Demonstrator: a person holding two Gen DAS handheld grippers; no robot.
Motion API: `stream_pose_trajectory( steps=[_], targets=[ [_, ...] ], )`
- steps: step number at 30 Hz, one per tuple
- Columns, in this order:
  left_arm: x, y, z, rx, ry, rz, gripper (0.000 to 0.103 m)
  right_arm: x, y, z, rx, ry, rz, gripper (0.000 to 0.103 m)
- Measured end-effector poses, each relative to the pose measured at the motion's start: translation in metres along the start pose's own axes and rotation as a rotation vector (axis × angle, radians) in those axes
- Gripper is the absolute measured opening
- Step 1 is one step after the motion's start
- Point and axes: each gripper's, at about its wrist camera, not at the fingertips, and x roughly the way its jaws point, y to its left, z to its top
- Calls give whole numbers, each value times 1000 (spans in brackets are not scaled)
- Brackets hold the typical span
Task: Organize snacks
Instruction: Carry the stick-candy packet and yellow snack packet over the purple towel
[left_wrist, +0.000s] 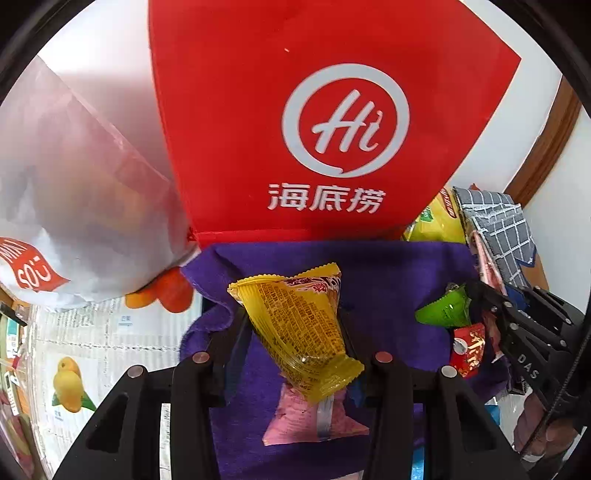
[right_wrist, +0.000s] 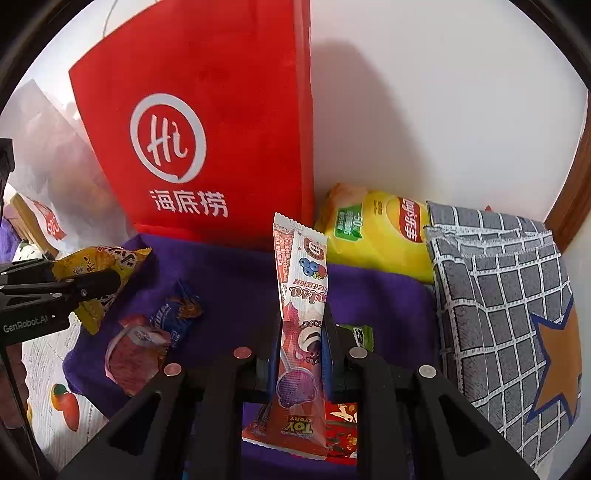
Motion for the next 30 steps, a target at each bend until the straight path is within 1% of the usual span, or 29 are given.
stream_pose_trajectory(
  steps=[5,23,30],
  targets=[
    [2,-8,-3,23,2,-8,43,4,-1,-1,-4,3,1,18],
    [0,-7,-3,23,6,-15,43,13,5,1,-47,37,-6,19],
    [4,-10,-4,28,17,-7,43,15,2,1,-65,47,-27,19]
  ],
)
